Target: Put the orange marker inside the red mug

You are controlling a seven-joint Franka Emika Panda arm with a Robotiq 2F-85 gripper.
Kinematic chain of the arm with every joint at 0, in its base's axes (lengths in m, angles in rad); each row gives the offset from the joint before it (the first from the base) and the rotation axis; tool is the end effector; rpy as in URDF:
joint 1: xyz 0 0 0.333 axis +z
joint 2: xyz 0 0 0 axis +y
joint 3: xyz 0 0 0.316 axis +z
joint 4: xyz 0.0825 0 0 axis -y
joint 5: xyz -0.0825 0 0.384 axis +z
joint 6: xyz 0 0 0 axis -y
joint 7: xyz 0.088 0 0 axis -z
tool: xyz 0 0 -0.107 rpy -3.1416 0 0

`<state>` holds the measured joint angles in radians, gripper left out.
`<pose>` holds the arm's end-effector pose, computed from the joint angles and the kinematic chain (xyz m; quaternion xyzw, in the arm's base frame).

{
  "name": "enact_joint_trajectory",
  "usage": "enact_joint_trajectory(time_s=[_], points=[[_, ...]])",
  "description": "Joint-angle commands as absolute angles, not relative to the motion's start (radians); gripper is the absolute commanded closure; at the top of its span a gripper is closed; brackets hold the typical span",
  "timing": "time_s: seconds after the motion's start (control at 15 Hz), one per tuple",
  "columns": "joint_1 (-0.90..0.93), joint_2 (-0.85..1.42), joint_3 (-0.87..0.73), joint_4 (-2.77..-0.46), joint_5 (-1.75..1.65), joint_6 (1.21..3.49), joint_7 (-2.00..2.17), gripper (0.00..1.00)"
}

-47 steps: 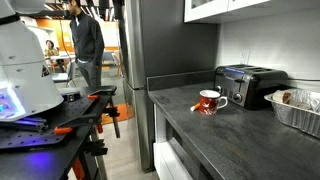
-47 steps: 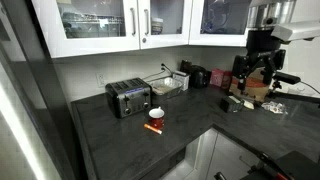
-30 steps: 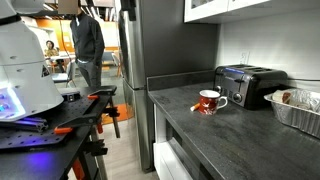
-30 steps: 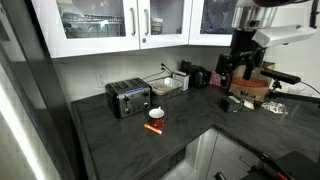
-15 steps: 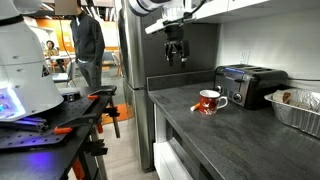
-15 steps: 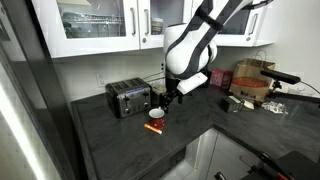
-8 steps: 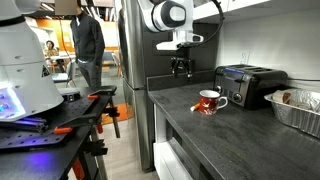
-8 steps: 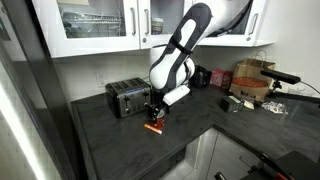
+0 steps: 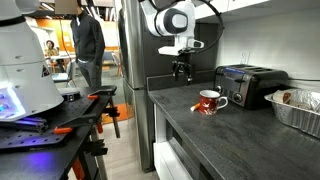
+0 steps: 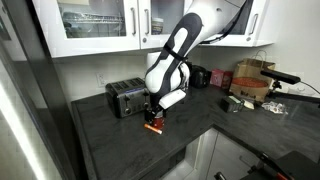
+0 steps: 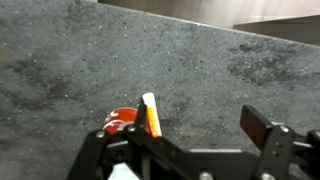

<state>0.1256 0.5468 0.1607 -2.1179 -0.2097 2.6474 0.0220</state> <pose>0.5460 0.1685 0.1523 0.9773 0.2117 -0.0008 0.0079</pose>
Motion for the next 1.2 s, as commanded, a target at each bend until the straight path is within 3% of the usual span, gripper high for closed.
enact_joint_trajectory(time_s=[0.0,1.13], points=[[0.149,0.544,0.139,-2.118,-0.185,2.647,0.005,0.0],[0.347,0.839,-0.075,-1.943,-0.284,2.855,0.091,0.0]])
